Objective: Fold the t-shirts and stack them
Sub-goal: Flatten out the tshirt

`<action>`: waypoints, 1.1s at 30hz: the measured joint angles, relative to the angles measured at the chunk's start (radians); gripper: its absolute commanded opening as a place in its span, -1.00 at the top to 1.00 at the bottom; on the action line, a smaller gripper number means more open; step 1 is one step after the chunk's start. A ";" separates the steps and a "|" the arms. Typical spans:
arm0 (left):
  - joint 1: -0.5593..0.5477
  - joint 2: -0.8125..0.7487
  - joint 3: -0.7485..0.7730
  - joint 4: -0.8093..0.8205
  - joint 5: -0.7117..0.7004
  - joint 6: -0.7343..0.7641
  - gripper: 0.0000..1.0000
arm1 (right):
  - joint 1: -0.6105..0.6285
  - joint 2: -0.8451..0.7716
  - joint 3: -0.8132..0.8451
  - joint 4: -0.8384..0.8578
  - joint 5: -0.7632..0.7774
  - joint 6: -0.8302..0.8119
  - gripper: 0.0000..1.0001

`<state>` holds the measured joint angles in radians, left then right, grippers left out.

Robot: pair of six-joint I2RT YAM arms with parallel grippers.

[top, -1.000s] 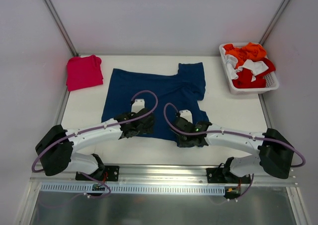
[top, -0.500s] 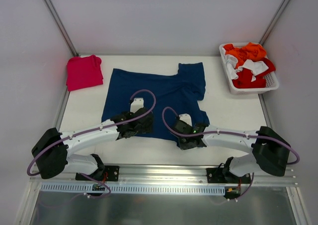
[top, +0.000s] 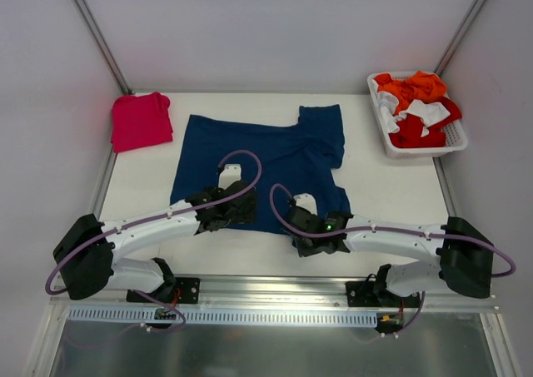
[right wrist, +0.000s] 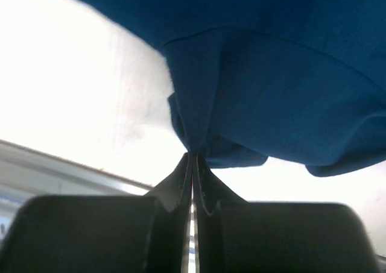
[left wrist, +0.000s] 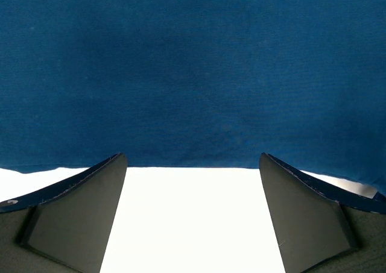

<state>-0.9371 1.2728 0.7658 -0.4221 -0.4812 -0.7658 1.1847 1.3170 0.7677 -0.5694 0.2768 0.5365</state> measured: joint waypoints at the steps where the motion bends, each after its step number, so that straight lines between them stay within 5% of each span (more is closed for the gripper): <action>1: 0.000 0.000 0.000 0.000 0.000 0.000 -0.86 | 0.012 0.001 0.008 -0.003 -0.001 0.005 0.99; 18: 0.000 0.010 0.000 -0.001 0.000 0.009 -0.87 | 0.188 0.218 0.294 -0.123 0.025 0.117 0.99; 21: 0.000 0.010 0.000 -0.002 0.000 0.015 -0.88 | 0.205 0.217 0.298 -0.152 0.047 0.154 -0.39; 28: -0.007 0.039 0.012 0.000 0.018 0.016 -0.83 | 0.307 0.110 0.298 -0.323 0.142 0.246 -0.48; 33: -0.046 0.173 0.094 0.034 0.061 0.022 -0.82 | 0.318 0.069 0.256 -0.386 0.190 0.302 -0.34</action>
<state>-0.9829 1.4460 0.8597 -0.3885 -0.4206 -0.7441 1.5028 1.3865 1.0241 -0.9550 0.4667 0.8387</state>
